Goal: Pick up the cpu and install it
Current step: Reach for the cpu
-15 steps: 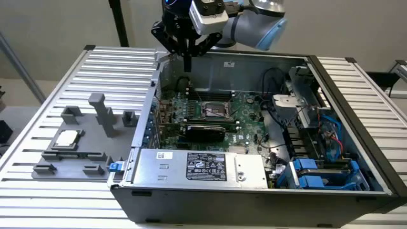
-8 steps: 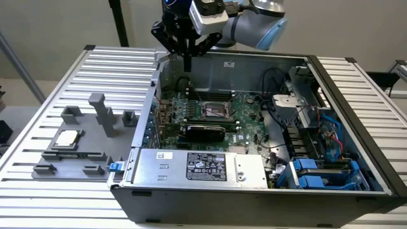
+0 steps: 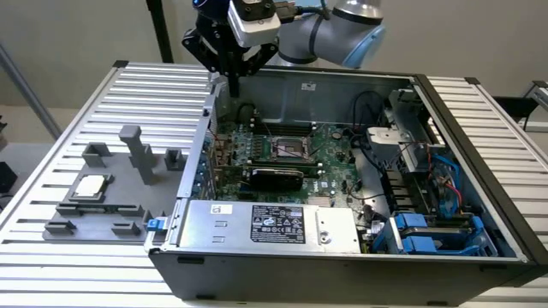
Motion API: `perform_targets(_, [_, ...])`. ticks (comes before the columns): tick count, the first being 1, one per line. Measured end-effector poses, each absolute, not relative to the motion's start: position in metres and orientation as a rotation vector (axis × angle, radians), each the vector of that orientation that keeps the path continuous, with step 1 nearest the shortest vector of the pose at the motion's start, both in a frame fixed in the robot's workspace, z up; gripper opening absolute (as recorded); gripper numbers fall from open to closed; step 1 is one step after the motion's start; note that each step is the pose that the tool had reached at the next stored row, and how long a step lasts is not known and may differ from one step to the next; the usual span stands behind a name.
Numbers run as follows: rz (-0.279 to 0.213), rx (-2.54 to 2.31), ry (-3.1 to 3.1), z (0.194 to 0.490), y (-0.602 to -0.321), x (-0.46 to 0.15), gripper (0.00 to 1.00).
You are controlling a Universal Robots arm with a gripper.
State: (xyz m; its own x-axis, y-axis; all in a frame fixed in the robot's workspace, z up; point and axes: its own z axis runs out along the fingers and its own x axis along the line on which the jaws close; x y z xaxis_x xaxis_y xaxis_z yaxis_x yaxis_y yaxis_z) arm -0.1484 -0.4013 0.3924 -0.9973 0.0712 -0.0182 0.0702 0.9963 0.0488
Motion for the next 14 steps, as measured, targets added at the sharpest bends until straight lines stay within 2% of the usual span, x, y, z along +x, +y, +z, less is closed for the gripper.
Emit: perform_targets(14, [0.075, 0.111, 3.119, 0.392, -0.406, -0.212, 0.11])
